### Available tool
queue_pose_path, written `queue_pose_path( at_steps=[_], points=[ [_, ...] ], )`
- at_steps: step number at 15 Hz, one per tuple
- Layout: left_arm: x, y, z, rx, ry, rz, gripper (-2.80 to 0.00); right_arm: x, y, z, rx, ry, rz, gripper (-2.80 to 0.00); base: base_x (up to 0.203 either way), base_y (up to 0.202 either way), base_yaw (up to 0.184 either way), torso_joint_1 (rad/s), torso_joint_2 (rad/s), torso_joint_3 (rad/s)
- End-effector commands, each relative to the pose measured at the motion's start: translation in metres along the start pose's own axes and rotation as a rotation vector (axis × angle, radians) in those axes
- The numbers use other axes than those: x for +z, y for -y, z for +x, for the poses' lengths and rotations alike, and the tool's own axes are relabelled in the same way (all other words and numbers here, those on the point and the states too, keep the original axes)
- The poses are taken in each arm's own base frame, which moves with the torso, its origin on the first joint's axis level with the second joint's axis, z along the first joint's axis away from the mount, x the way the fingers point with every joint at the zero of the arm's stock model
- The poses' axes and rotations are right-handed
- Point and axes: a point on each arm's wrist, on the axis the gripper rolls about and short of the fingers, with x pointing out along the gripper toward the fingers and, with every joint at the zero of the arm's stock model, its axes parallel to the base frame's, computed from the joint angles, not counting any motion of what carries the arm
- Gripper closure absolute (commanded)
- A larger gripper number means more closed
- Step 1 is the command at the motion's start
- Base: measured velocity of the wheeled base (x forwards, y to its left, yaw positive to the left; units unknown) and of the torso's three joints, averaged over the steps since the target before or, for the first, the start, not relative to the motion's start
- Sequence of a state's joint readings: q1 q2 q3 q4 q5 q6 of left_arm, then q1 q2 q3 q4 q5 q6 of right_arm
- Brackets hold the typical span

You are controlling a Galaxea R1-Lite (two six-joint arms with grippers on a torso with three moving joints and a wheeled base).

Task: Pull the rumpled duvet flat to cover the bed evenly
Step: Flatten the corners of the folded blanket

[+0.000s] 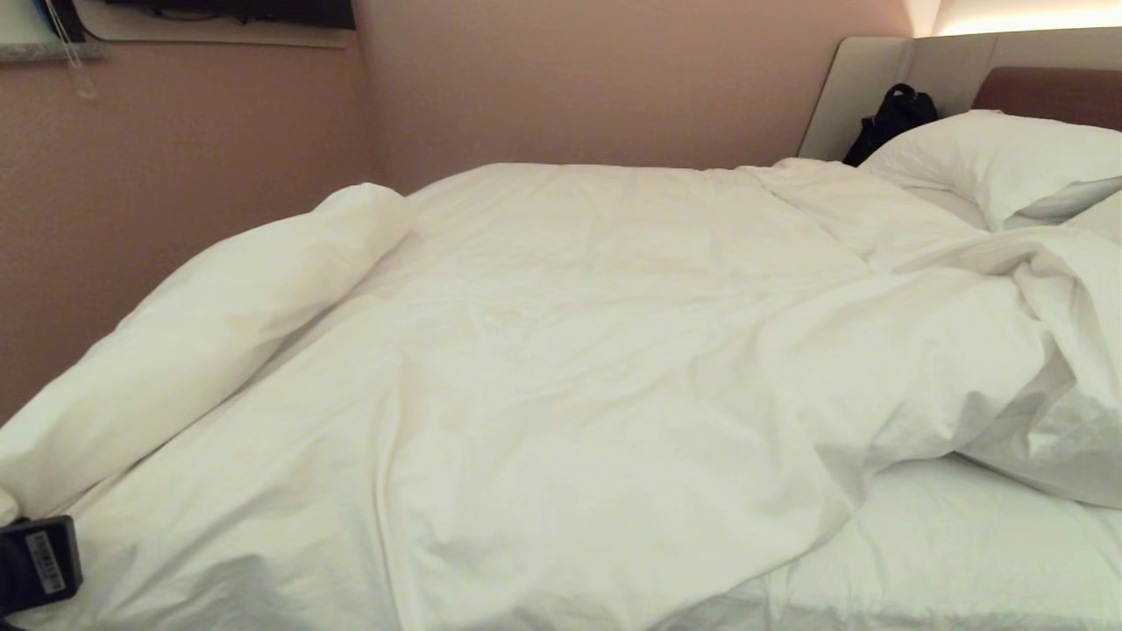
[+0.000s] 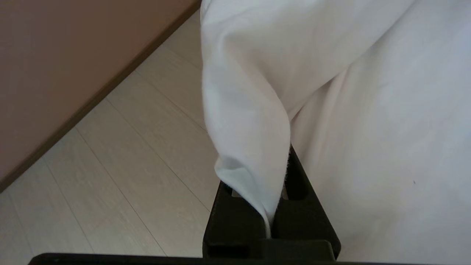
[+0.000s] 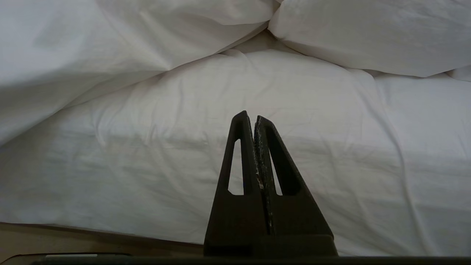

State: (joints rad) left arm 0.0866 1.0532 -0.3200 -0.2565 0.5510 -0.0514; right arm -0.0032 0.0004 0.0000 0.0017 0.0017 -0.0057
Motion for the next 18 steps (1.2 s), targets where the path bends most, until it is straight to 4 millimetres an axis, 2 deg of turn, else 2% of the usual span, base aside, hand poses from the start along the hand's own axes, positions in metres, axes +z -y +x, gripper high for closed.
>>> queue_pose_path(
  at_steps=[1,8,9,13,15,18],
  points=[
    [-0.009,-0.003,-0.004,0.001,-0.01,-0.001,0.0,0.0,0.0,0.0,0.0,0.001,0.0,0.0,0.0,0.0,0.0,0.0,0.0,0.0],
    [-0.022,-0.005,-0.007,0.001,-0.028,0.002,0.0,0.0,0.0,0.0,0.001,0.001,0.0,0.0,0.0,0.0,0.0,0.0,0.0,0.0],
    [-0.02,-0.005,-0.006,0.0,-0.026,0.0,-2.8,0.0,0.0,0.0,0.0,0.001,0.0,0.0,0.0,0.0,0.0,0.0,0.0,0.0],
    [-0.009,-0.006,-0.01,-0.007,0.026,-0.056,-2.8,0.0,0.0,0.0,0.0,0.001,0.0,0.0,0.0,0.0,0.0,0.0,0.0,0.0],
    [0.006,-0.009,-0.015,-0.016,0.081,-0.148,-2.8,0.0,0.0,0.0,0.0,0.001,0.0,0.0,0.0,0.0,0.0,0.0,0.0,0.0],
    [0.037,-0.018,-0.032,-0.044,0.222,-0.321,-2.8,0.0,0.0,0.0,0.002,0.001,0.0,0.0,0.0,0.0,0.0,0.0,0.0,0.0]
  ],
)
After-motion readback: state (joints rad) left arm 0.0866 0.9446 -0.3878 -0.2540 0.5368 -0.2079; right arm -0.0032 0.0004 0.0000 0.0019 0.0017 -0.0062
